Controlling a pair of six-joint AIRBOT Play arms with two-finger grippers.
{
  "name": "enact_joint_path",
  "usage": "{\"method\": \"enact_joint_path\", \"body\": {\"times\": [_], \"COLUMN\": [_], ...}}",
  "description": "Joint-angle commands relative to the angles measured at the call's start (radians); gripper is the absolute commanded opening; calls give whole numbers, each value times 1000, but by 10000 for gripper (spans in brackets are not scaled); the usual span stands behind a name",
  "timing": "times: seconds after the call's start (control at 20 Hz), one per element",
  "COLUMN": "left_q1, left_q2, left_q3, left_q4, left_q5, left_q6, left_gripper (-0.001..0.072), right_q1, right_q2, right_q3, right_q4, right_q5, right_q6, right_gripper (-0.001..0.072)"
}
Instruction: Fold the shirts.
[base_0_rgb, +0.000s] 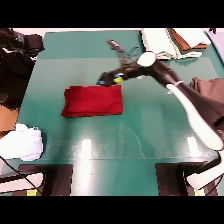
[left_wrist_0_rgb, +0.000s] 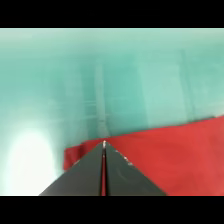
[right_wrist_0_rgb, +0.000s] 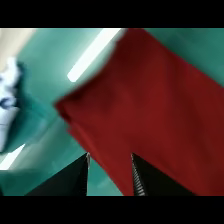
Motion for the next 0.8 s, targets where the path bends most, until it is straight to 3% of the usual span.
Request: {"method": "enact_joint_path", "body": {"times": [0.0,0.05,0.1,0.35,0.55,0.6,0.7,0.75], "left_q1": [-70,-87,-101,-117,-117,-117,-117,-117], "left_q2": [2,2,2,-5,-12,-12,-12,-12], "left_q3": [0,0,0,-7,-7,-7,-7,-7], "left_q4": [3,3,2,-5,-20,-26,-48,-59], "left_q5": [24,29,33,31,19,20,20,19], "left_q6": [2,4,11,21,23,22,23,23], "left_gripper": [27,26,26,26,26,27,26,26], "right_q1": [-171,-206,-229,-198,-94,-70,-23,-4], "right_q2": [108,111,103,6,-95,-127,-191,-217], "right_q3": [-275,-332,-370,-424,-343,-296,-195,-146], "right_q4": [-98,-98,-98,117,224,226,224,224], "right_q5": [19,19,18,-69,-146,-144,-146,-153], "right_q6": [93,116,145,92,60,60,60,53], "right_gripper": [419,597,624,586,575,553,416,305]}}
